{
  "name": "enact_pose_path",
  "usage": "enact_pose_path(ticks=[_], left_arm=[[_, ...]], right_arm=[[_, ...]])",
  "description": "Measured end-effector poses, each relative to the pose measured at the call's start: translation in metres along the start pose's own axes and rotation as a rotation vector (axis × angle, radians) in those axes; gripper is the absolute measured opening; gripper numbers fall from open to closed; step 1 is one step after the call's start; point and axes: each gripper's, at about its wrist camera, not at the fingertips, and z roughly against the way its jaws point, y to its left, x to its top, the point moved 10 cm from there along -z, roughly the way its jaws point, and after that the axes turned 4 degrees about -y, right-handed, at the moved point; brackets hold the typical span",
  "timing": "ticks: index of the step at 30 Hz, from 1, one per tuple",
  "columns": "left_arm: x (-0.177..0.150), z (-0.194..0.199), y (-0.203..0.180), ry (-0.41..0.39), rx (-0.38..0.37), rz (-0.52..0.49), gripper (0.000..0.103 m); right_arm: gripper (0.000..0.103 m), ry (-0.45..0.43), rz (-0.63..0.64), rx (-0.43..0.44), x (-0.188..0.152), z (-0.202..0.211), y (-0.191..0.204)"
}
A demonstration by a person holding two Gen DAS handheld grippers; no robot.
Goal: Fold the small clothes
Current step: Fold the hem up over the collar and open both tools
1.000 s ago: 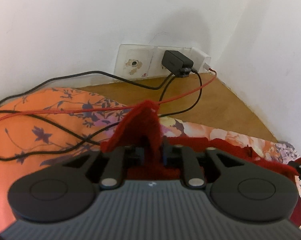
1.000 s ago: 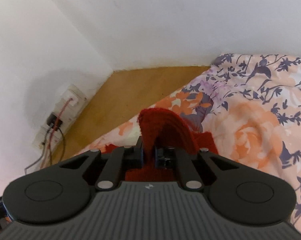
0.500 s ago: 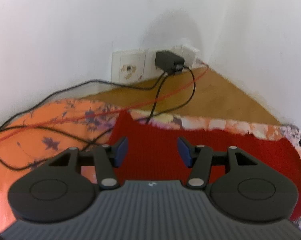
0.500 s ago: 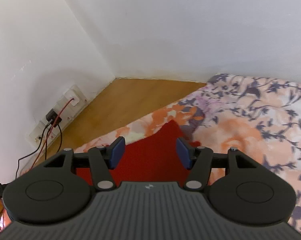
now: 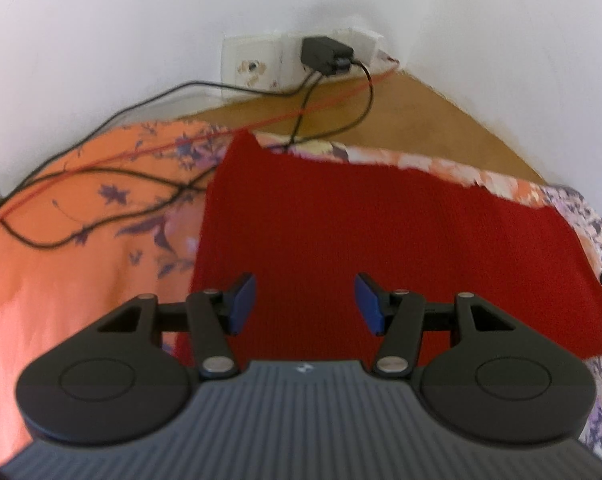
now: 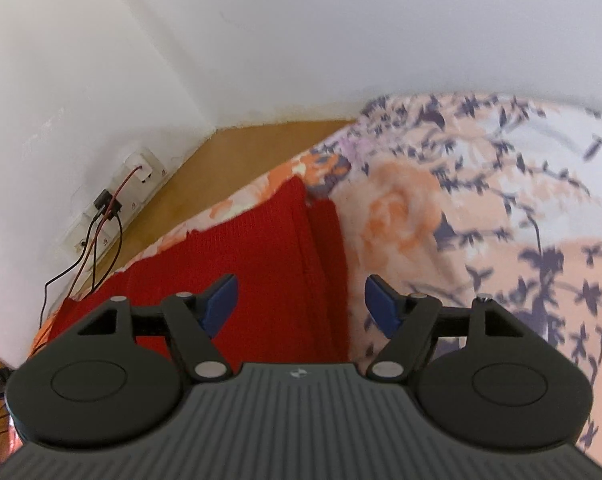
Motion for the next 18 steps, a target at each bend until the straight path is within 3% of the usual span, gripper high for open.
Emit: enact_pose_path(ticks=[9,11,18], left_arm=[[-0.033,0.019,-0.017,0.049,0.011,-0.034,0.056],[-0.037,0.022,-0.019,0.057,0.016,-0.033,0.056],[-0.050,0.026,-0.028,0.084,0.028,-0.009,0.056]], right_arm=[[0.077,0.093,-0.036,0.054,-0.025,-0.011,-0.007],[0.082,0.101,-0.040,0.070,-0.026,-0.014,-0.007],[0.086,0.144,-0.006,0.175,-0.031,-0.024,0.008]])
